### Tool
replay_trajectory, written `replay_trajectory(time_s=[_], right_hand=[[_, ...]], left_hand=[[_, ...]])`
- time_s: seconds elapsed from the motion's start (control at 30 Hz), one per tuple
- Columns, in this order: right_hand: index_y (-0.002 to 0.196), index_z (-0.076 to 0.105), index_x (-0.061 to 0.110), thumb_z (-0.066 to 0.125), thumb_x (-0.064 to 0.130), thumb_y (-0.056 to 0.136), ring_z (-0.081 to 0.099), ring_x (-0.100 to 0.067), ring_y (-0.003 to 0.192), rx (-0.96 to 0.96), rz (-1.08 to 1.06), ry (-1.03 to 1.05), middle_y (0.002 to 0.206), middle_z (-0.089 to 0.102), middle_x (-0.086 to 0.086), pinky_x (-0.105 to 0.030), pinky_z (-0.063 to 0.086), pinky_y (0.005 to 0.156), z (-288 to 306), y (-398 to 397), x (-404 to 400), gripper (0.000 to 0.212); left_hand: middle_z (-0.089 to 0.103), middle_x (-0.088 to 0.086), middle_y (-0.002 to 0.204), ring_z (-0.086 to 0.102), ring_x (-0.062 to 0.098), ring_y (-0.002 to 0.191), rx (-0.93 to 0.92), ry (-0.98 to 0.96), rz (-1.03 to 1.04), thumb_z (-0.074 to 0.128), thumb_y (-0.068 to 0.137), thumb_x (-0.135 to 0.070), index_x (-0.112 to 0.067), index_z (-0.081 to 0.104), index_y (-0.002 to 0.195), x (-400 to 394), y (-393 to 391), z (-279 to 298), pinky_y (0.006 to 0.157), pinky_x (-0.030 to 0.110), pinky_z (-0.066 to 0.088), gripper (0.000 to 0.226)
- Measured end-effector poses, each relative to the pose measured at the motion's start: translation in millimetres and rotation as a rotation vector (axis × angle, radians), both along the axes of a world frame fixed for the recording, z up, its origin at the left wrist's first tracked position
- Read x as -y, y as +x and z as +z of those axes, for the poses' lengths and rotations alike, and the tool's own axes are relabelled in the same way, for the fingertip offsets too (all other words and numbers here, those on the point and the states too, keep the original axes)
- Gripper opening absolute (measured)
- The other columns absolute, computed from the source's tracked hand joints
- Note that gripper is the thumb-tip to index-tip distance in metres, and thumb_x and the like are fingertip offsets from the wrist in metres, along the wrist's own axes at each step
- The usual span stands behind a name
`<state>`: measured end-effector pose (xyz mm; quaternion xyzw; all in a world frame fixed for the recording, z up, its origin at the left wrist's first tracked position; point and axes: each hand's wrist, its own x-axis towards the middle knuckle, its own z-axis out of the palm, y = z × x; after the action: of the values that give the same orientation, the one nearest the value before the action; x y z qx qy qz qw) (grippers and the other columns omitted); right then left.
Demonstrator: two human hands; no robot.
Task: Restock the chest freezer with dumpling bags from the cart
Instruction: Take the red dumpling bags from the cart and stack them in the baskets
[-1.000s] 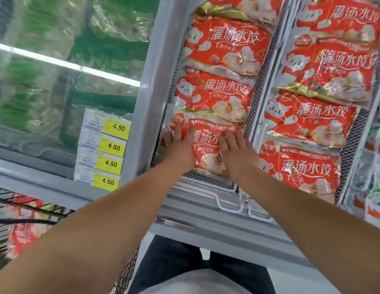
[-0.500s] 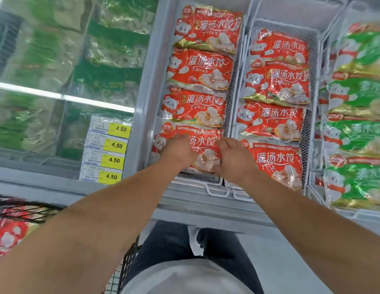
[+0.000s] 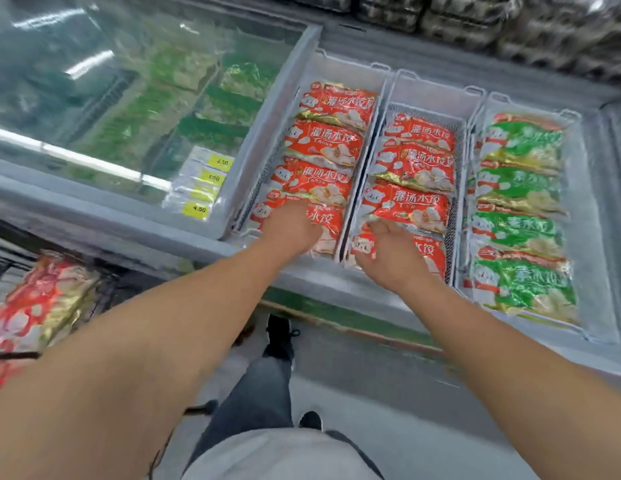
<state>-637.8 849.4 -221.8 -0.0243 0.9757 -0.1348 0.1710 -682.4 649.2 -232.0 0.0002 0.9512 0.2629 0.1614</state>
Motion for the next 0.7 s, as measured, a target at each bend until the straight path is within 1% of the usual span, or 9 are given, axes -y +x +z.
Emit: replay_trajectory(time_s=[0.1,0.17,0.27,0.37,0.43,0.5,0.53,0.6,0.7], right_hand=[[0.147,0.04,0.006,0.062,0.034,0.09,0.039,-0.036,0.137,-0.071,0.025,-0.008,0.15,0.041,-0.018,-0.039,0.032,0.113,14.1,36.5,0.0,0.067],[0.146,0.04,0.005,0.062,0.034,0.09,0.042,-0.037,0.133,-0.096,0.062,-0.005,0.146,0.044,-0.018,-0.04,0.036,0.11,24.6,60.2,9.9,0.067],[0.148,0.038,0.007,0.06,0.035,0.093,0.04,-0.034,0.134,-0.095,0.134,-0.026,0.148,0.042,-0.015,-0.038,0.037,0.109,37.2,86.9,34.4,0.066],[0.15,0.035,0.009,0.058,0.036,0.094,0.037,-0.032,0.138,-0.07,0.195,-0.061,0.152,0.038,-0.012,-0.039,0.035,0.113,43.3,107.7,63.4,0.066],[0.15,0.035,0.011,0.058,0.038,0.094,0.037,-0.031,0.139,-0.049,0.235,-0.09,0.153,0.038,-0.011,-0.04,0.035,0.115,43.5,121.5,87.6,0.066],[0.149,0.035,0.011,0.058,0.039,0.093,0.038,-0.03,0.137,-0.037,0.273,-0.098,0.151,0.039,-0.01,-0.04,0.037,0.113,42.7,130.2,109.5,0.067],[0.149,0.035,0.011,0.058,0.039,0.092,0.038,-0.03,0.137,-0.034,0.295,-0.102,0.15,0.04,-0.01,-0.04,0.037,0.113,43.0,135.3,120.6,0.068],[0.15,0.035,0.012,0.059,0.039,0.092,0.037,-0.031,0.138,-0.032,0.347,-0.116,0.151,0.04,-0.009,-0.04,0.036,0.113,39.7,146.1,148.4,0.068],[0.149,0.037,0.011,0.06,0.037,0.092,0.037,-0.031,0.139,-0.022,0.416,-0.133,0.152,0.04,-0.009,-0.04,0.037,0.113,33.8,164.7,199.1,0.067]], left_hand=[[0.064,0.012,0.126,0.06,0.035,0.114,-0.075,0.003,0.036,0.061,0.087,-0.032,-0.014,0.058,0.13,10.5,50.0,28.8,0.094,0.043,0.05,0.047],[0.062,0.011,0.13,0.058,0.035,0.117,-0.099,-0.006,0.086,0.061,0.089,-0.029,-0.015,0.055,0.134,24.2,83.7,40.4,0.095,0.042,0.05,0.048],[0.057,0.012,0.137,0.056,0.034,0.12,-0.085,-0.03,0.162,0.061,0.091,-0.03,-0.015,0.05,0.141,51.6,127.8,50.4,0.097,0.041,0.049,0.053],[0.055,0.013,0.14,0.059,0.033,0.117,-0.041,-0.067,0.238,0.06,0.093,-0.034,-0.013,0.043,0.147,81.3,165.2,54.4,0.098,0.041,0.049,0.06],[0.058,0.013,0.135,0.059,0.033,0.117,-0.021,-0.088,0.284,0.06,0.091,-0.032,-0.013,0.045,0.144,105.1,191.4,54.9,0.094,0.04,0.05,0.058],[0.063,0.012,0.123,0.06,0.034,0.113,-0.027,-0.09,0.327,0.061,0.088,-0.031,-0.014,0.053,0.135,126.0,213.3,54.0,0.089,0.04,0.052,0.051],[0.064,0.011,0.122,0.06,0.034,0.113,-0.025,-0.082,0.345,0.061,0.087,-0.031,-0.014,0.055,0.131,136.3,222.8,53.1,0.09,0.04,0.053,0.047],[0.06,0.011,0.131,0.058,0.032,0.118,-0.008,-0.091,0.388,0.061,0.089,-0.031,-0.015,0.054,0.134,162.1,243.8,52.9,0.096,0.042,0.051,0.049],[0.049,0.01,0.147,0.054,0.032,0.125,0.041,-0.11,0.462,0.058,0.092,-0.036,-0.018,0.039,0.149,207.5,275.6,48.1,0.1,0.042,0.05,0.063]])
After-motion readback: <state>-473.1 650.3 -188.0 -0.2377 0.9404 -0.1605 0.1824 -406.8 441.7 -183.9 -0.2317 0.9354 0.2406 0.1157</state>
